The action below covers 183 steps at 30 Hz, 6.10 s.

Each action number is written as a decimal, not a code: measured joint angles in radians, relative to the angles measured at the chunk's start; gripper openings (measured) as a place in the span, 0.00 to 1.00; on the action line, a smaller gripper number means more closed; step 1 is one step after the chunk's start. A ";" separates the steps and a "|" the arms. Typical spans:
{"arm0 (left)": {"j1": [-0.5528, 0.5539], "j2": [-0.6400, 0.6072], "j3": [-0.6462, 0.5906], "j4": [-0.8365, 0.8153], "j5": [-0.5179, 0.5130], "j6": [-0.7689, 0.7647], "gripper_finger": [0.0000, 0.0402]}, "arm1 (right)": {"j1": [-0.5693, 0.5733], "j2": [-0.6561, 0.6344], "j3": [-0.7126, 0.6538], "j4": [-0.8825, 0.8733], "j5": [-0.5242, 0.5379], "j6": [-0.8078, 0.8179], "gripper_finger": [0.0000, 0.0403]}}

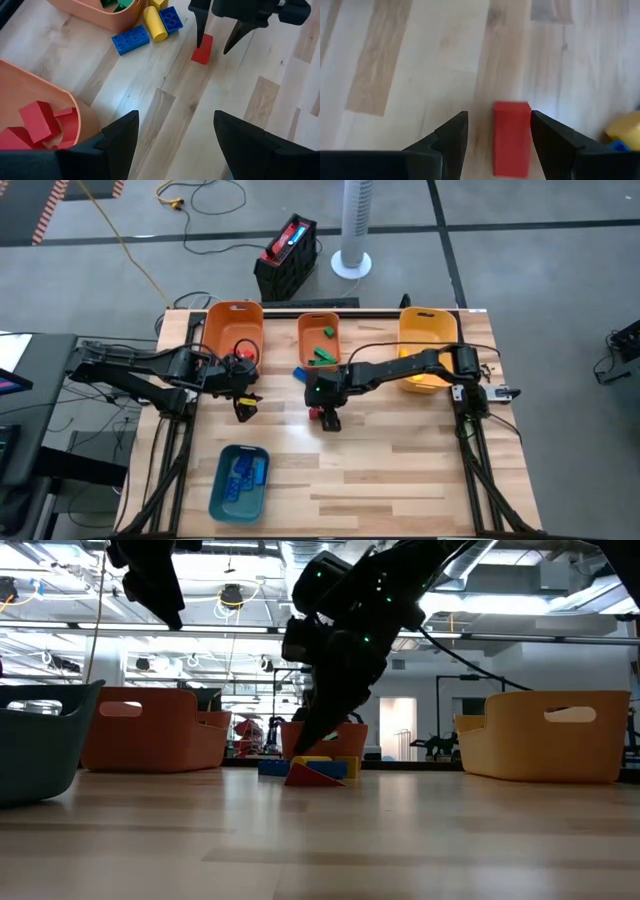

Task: Sort blocks
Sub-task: Put the red block into the left orange bin, then put the blue game piece into the blue bin

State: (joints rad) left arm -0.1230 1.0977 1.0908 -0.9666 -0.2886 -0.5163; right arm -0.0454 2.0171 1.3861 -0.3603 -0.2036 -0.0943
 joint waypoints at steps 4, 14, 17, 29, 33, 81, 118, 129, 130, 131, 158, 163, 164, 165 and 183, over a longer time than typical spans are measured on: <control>0.000 0.000 0.000 0.000 0.000 0.000 0.63 | -0.001 0.000 -0.022 0.027 0.005 0.011 0.55; 0.000 0.000 0.000 0.000 0.000 0.000 0.63 | -0.003 0.000 -0.036 0.065 0.018 -0.026 0.58; 0.000 0.000 0.000 0.000 -0.001 0.002 0.63 | -0.003 0.000 -0.036 0.066 0.047 -0.053 0.58; 0.000 0.000 0.000 0.000 -0.004 0.006 0.63 | -0.008 0.000 -0.108 0.209 0.055 -0.037 0.58; 0.000 0.000 0.000 0.000 -0.004 0.007 0.63 | 0.007 -0.001 -0.143 0.236 0.052 -0.029 0.58; -0.086 -0.020 -0.181 0.598 -0.058 0.143 0.63 | -0.029 -0.236 0.027 0.549 0.051 0.230 0.32; -0.072 -0.021 -0.196 0.861 -0.110 0.213 0.31 | 0.043 -0.236 0.026 0.682 0.048 0.333 0.39; -0.023 -0.111 -0.196 0.734 -0.124 0.163 0.31 | -0.008 -0.280 0.026 0.537 0.040 0.360 0.56; -0.010 -0.130 -0.196 0.705 -0.124 0.155 0.31 | -0.019 -0.293 0.026 0.525 0.040 0.359 0.57; 0.004 -0.150 -0.196 0.671 -0.124 0.148 0.31 | -0.030 -0.308 0.026 0.508 0.040 0.355 0.57; 0.781 -0.120 -0.196 -0.106 0.406 0.097 0.32 | -0.082 -0.309 0.026 0.231 0.020 0.302 0.58; 0.830 -0.012 -0.196 -0.108 0.442 0.168 0.32 | -0.078 -0.312 0.026 0.223 0.016 0.303 0.58; 0.838 0.005 -0.196 -0.108 0.442 0.180 0.32 | -0.079 -0.315 0.026 0.211 0.017 0.303 0.58; 0.849 0.024 -0.196 -0.108 0.442 0.192 0.32 | -0.079 -0.317 0.026 0.205 0.017 0.304 0.58; 0.889 0.097 -0.105 -0.153 0.441 0.303 0.52 | -0.057 -0.322 0.026 -0.070 -0.001 0.168 0.58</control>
State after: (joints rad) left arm 0.7662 1.1950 0.9855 -1.1191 0.1524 -0.2133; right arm -0.1021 1.6951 1.4124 -0.4307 -0.2047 0.0742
